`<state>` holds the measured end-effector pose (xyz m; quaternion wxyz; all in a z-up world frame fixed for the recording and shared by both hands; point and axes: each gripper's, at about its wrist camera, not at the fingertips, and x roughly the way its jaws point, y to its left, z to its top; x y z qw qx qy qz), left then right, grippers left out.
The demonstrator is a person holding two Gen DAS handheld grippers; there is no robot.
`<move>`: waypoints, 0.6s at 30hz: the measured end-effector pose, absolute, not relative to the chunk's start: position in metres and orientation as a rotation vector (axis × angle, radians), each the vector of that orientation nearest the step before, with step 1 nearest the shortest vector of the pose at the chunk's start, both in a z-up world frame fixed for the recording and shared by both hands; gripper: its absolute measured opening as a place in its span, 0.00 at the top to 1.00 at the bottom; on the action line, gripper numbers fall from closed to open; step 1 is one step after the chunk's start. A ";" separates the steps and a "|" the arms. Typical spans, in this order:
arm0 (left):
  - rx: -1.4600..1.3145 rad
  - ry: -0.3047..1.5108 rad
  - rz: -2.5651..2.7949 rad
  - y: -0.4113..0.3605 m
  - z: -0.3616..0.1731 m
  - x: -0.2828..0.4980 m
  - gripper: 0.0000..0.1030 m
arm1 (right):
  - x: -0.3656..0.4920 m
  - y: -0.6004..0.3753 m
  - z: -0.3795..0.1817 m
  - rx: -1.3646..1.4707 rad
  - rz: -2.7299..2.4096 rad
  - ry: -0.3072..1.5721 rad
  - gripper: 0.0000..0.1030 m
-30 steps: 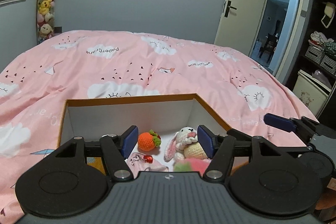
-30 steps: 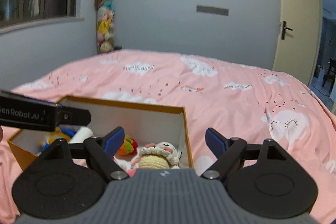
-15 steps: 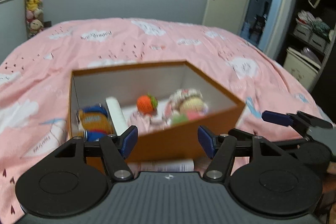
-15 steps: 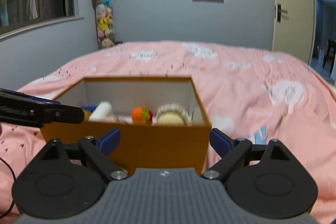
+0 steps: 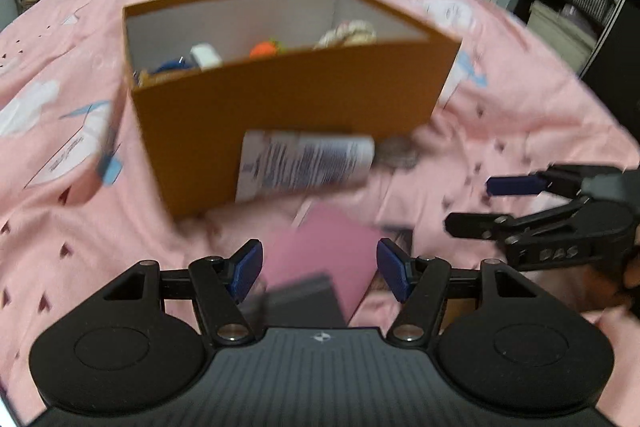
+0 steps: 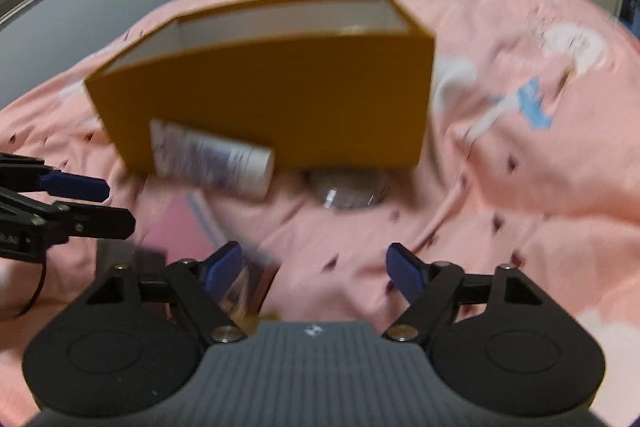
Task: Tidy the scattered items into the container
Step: 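Move the left tool to the dark grey box while the right tool approaches the gold box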
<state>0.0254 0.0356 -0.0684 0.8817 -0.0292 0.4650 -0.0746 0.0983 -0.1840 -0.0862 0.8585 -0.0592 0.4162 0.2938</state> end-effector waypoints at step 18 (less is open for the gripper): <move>-0.097 1.201 -0.058 0.060 -0.103 0.021 0.26 | 0.064 -0.158 -0.107 -0.287 0.772 1.067 0.22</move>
